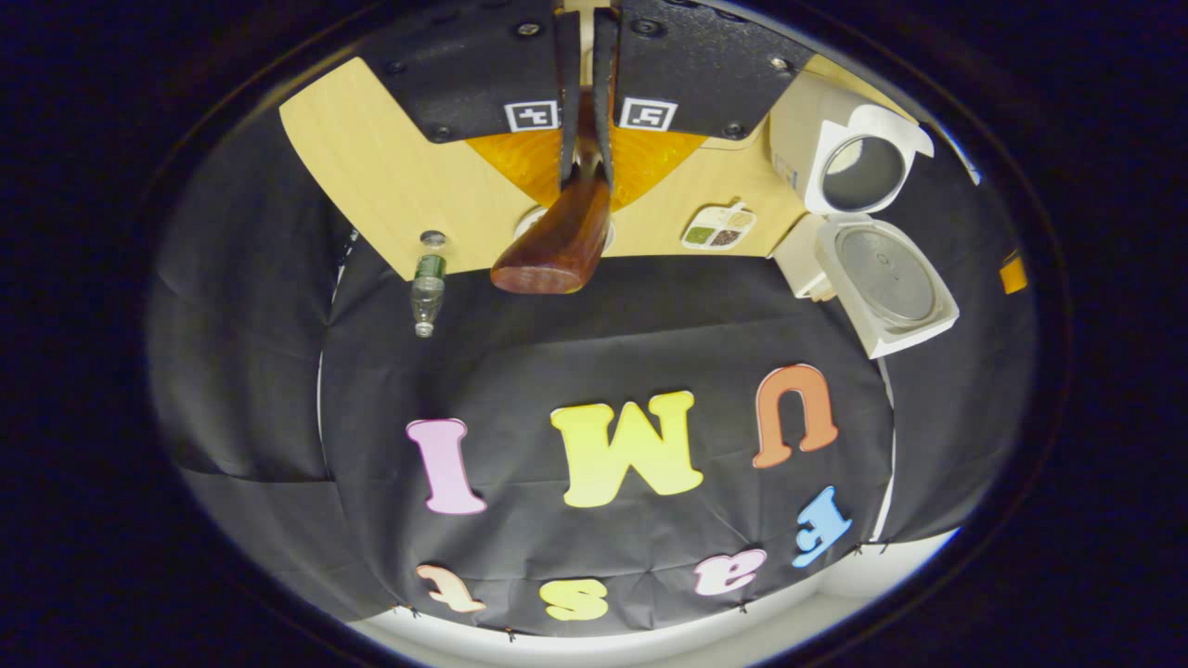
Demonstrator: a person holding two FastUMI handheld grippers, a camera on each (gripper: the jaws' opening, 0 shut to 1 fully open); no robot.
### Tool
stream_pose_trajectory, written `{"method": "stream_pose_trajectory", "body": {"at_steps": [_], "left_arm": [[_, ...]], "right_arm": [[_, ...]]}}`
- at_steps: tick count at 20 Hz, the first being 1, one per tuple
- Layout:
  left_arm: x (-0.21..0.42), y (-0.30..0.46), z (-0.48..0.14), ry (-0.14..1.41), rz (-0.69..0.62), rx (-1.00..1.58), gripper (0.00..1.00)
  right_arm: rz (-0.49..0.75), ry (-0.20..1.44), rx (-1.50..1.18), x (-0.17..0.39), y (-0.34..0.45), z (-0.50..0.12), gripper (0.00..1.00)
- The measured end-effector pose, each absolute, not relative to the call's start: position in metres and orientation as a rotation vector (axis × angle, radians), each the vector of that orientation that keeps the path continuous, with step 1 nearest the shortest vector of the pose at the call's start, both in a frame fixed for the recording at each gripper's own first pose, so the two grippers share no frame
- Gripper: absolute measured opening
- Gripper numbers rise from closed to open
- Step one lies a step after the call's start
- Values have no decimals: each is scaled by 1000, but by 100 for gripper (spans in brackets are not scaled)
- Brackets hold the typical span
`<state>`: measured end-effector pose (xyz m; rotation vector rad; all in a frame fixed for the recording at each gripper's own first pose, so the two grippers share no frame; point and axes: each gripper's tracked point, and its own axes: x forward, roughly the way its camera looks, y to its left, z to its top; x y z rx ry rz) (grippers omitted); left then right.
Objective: Close the left gripper, press the button to open the rice cooker; take a wooden spoon from the chopstick holder with the right hand, scoop a spoonful of rice and pour it into the rice cooker, then put the wooden spoon back into the chopstick holder.
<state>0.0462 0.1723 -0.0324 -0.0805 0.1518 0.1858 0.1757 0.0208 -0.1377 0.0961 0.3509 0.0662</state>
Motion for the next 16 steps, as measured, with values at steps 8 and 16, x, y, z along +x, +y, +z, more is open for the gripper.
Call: {"method": "stream_pose_trajectory", "body": {"at_steps": [8,16], "left_arm": [[28,218,-54,192,208,-112,95],[9,251,-66,231,264,-126,95]], "right_arm": [[87,447,-172,176,82,-230,11],[73,520,-317,175,93,-290,11]]}}
